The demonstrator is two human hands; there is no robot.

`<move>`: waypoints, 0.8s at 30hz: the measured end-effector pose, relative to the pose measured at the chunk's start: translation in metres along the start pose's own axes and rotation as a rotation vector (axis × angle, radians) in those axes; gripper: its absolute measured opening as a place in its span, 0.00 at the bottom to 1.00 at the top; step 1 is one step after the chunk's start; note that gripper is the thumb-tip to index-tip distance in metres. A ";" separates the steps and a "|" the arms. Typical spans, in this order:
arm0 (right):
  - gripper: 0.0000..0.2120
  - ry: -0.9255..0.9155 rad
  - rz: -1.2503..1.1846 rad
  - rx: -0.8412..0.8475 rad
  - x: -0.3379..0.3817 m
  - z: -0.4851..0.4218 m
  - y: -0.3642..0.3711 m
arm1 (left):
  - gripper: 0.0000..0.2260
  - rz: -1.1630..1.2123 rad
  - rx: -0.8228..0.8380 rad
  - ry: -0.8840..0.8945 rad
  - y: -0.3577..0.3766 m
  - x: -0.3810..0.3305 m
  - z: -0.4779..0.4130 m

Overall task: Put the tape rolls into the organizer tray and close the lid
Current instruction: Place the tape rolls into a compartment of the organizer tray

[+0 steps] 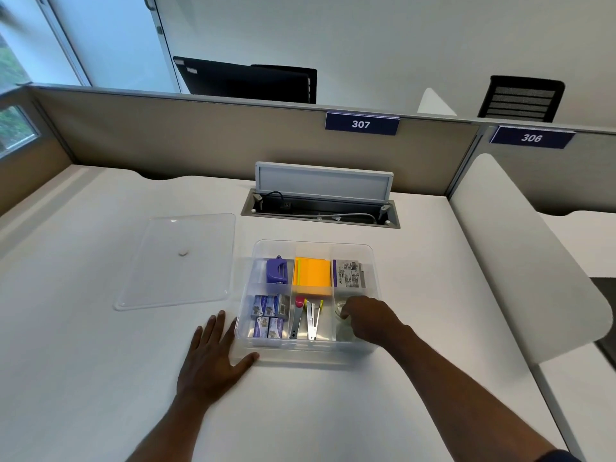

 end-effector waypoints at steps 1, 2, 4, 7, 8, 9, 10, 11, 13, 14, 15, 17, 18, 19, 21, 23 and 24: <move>0.14 -0.002 0.001 0.001 -0.001 0.000 0.000 | 0.40 -0.001 0.001 0.001 0.000 0.000 0.000; 0.14 -0.007 0.001 0.001 -0.002 -0.001 0.000 | 0.40 -0.003 0.002 0.002 0.000 0.000 0.000; 0.12 -0.024 0.007 0.005 -0.002 -0.002 0.001 | 0.40 -0.006 0.003 0.001 0.000 0.000 0.000; 0.13 -0.033 -0.006 0.023 -0.002 -0.004 0.004 | 0.40 -0.007 0.005 -0.002 0.000 0.000 0.000; 0.14 -0.033 -0.014 0.030 -0.002 -0.004 0.005 | 0.40 -0.004 0.004 -0.002 0.000 0.000 0.001; 0.14 -0.034 -0.020 0.039 -0.002 -0.005 0.006 | 0.40 -0.002 0.003 -0.003 0.000 -0.001 0.001; 0.15 -0.035 -0.023 0.047 -0.003 -0.005 0.008 | 0.40 0.000 0.001 -0.003 0.000 -0.001 0.001; 0.15 -0.037 -0.022 0.053 -0.003 -0.006 0.009 | 0.40 -0.001 0.002 -0.004 0.000 0.000 0.001; 0.14 -0.037 -0.012 0.061 -0.003 -0.006 0.011 | 0.40 -0.006 0.004 -0.002 0.000 0.000 0.001; 0.13 -0.035 -0.010 0.058 -0.003 -0.006 0.012 | 0.40 -0.009 0.005 -0.001 0.000 0.000 0.001; 0.13 -0.032 -0.011 0.051 -0.004 -0.006 0.011 | 0.40 -0.011 0.006 0.000 0.000 0.000 0.001; 0.12 -0.030 -0.013 0.036 -0.004 -0.007 0.010 | 0.40 -0.014 0.009 0.000 0.000 0.000 0.001; 0.12 -0.032 -0.012 0.029 -0.004 -0.007 0.009 | 0.40 -0.013 0.011 -0.001 -0.001 0.000 0.001; 0.12 -0.035 -0.009 0.023 -0.004 -0.007 0.009 | 0.40 -0.010 0.014 -0.002 0.000 0.000 0.001; 0.12 -0.041 -0.002 0.011 -0.004 -0.007 0.007 | 0.41 -0.002 0.018 -0.004 0.000 0.000 0.000; 0.12 -0.043 0.001 0.004 -0.004 -0.006 0.006 | 0.41 0.003 0.019 -0.006 0.000 -0.001 0.000; 0.12 -0.046 0.003 0.001 -0.004 -0.006 0.006 | 0.41 0.003 0.019 -0.005 0.000 -0.001 0.000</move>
Point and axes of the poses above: each hand's wrist, its own z-axis away from the middle knuckle, its own y-axis out of the palm, x = y × z, the point moved 10 cm from there along -z, towards the middle knuckle, and after that the axes turned 11 degrees about -x, right-handed, at the moved point
